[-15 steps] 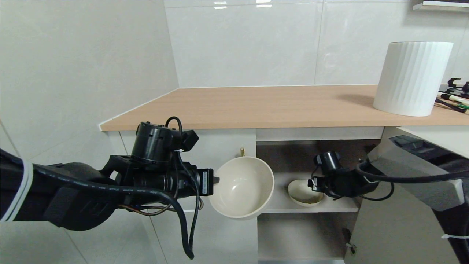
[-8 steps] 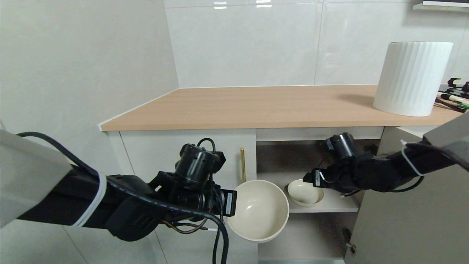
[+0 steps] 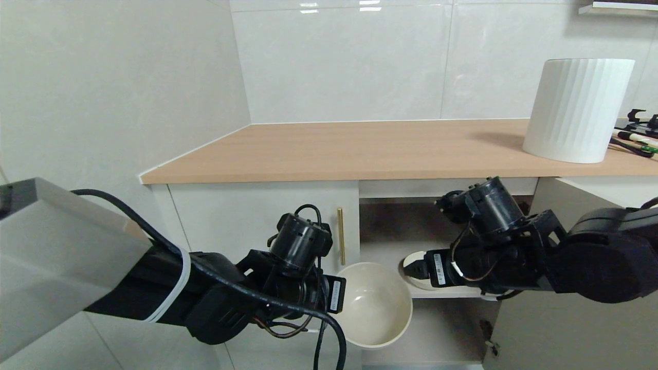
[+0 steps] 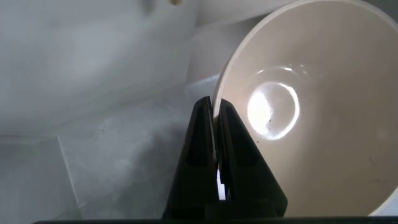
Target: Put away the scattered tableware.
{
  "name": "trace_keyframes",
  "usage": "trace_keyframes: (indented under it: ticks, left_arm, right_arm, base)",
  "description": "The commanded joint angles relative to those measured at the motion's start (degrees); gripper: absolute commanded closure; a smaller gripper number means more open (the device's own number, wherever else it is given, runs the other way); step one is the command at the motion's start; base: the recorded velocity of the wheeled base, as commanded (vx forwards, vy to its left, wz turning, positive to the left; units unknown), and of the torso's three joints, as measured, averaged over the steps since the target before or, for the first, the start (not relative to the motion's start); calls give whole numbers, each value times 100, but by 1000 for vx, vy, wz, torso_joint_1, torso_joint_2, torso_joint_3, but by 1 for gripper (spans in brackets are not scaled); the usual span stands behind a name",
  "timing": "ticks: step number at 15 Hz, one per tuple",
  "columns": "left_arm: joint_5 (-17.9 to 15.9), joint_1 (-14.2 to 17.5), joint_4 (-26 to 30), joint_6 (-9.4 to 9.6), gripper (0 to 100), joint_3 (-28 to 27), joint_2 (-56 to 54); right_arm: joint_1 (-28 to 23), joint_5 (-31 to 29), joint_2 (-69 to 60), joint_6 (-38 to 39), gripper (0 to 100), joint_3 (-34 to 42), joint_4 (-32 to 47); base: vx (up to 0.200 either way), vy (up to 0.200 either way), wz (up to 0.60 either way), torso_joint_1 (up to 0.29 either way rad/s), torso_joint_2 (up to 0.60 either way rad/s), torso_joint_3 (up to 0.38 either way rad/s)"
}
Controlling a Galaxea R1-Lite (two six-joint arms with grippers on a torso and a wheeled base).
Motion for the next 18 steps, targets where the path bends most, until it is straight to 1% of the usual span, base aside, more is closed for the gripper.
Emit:
trace_keyframes:
  ticks: [1,3,9,10,18]
  left_arm:
    - [34,-37,-3,-4,100,3,-52]
    - [43,-72,-3,-12,100,12,-113]
    - [78,-134,-3,-12,100,21,-122]
    - [78,-134,6,-12,100,21,-113]
    - [78,-134,6,-12,100,21,-87]
  right_arm:
    - [122,-1,123,4,0,15,-11]
    - [210,-10,413,21,0,15,-37]
    - [210,-54,729,39,0,-29,-90]
    - [210,-54,747,48,100,-37,-90]
    - [236,-54,729,48,100,-37,-90]
  base:
    - [0,0,0,0,0,0]
    - [0,0,0,0,0,0]
    - [0,0,0,0,0,0]
    - [0,0,0,0,0,0]
    - [0,0,0,0,0,0]
